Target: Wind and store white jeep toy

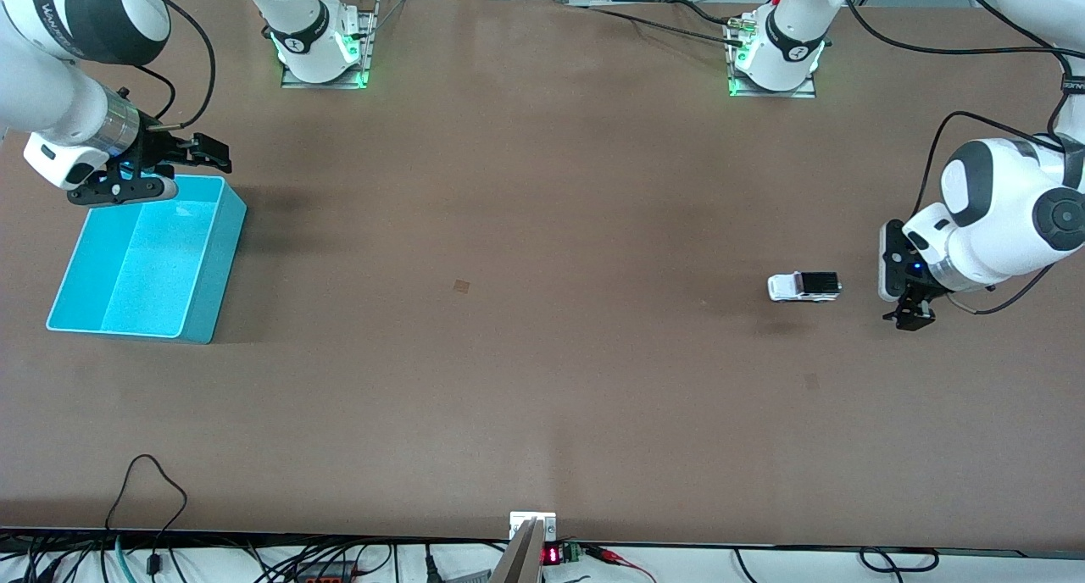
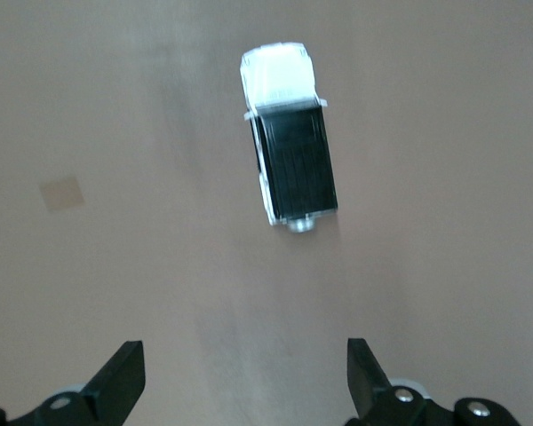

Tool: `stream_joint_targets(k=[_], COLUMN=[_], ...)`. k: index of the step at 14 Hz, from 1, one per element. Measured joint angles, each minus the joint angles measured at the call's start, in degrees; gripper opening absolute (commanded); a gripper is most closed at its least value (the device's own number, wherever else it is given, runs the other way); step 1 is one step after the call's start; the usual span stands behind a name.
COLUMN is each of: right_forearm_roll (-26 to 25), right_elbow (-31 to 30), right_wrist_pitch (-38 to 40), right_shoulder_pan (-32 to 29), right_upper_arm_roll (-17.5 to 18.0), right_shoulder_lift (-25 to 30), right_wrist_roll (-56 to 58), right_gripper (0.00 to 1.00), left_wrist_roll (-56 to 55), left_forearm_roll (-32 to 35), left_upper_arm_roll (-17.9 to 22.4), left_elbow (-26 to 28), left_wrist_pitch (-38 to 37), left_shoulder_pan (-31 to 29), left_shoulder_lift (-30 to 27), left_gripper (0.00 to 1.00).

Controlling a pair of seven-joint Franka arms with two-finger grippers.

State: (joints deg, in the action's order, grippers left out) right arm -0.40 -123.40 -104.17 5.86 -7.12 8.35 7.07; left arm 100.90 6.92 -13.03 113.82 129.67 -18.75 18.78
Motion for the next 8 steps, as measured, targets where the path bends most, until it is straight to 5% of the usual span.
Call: stream_joint_targets(k=[8], right_forearm_roll=[0.0], right_elbow=[0.0], right_wrist_pitch=[0.0], right_shoulder_pan=[0.0], right_upper_arm_roll=[0.0], right_shoulder_lift=[-0.3], right_wrist_roll=[0.0], right_gripper=[1.00], left_wrist_roll=[-1.9], left_forearm_roll=[-2.9], left_upper_arm_roll=[-1.9], left_elbow=[0.2], left_wrist_pitch=[-0.6], left_shoulder_pan=[3.2], left_shoulder_lift=[-2.2], left_gripper=[1.00])
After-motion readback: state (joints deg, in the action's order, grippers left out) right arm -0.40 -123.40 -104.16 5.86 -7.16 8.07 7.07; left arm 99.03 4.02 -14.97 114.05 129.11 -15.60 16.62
